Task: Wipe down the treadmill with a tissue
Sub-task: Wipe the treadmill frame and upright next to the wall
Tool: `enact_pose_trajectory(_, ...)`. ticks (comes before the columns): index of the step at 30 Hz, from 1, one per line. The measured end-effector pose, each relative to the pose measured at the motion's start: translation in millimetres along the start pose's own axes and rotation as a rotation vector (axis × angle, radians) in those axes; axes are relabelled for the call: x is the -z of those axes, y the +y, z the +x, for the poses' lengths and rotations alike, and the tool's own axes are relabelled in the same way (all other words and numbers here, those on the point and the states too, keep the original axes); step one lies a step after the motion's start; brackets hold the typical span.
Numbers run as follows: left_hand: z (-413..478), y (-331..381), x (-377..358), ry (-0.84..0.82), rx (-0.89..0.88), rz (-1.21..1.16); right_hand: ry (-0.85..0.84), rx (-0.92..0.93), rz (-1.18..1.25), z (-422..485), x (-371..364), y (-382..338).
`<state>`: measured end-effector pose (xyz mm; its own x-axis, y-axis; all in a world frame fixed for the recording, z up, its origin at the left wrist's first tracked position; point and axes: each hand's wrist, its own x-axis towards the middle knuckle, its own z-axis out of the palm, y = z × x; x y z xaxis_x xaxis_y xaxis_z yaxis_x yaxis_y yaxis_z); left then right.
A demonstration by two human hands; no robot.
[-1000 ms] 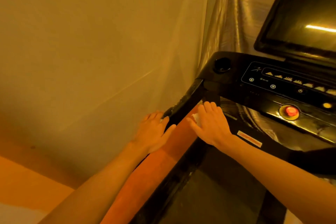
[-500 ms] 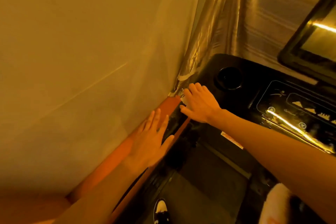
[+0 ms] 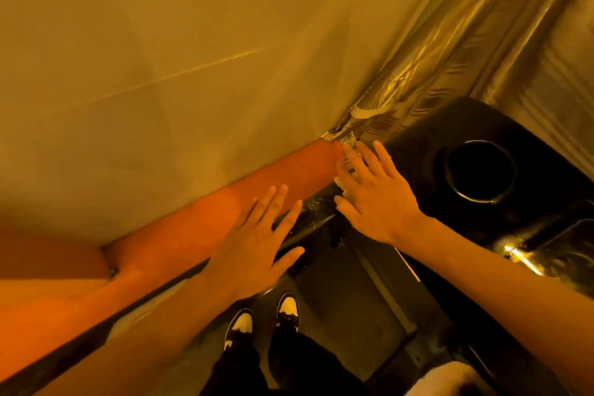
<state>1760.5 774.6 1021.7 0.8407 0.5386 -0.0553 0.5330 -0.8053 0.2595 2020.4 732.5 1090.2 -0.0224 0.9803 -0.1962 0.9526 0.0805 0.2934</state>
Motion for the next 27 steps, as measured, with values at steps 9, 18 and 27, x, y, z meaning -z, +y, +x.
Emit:
enact_pose_trajectory(9,-7.9,-3.2,4.8,-0.036,-0.015,0.043,0.013,-0.132,0.029,-16.8,-4.3,-10.1)
enact_pose_trajectory(18,-21.6,-7.9,2.8,-0.024,-0.092,0.025,0.154,-0.218,0.032,-44.3,-2.9,-28.6)
enact_pose_trajectory(27,-21.3,-5.9,-0.2,-0.042,-0.077,-0.016,0.055,-0.199,0.038,-48.3,-3.3,-57.0)
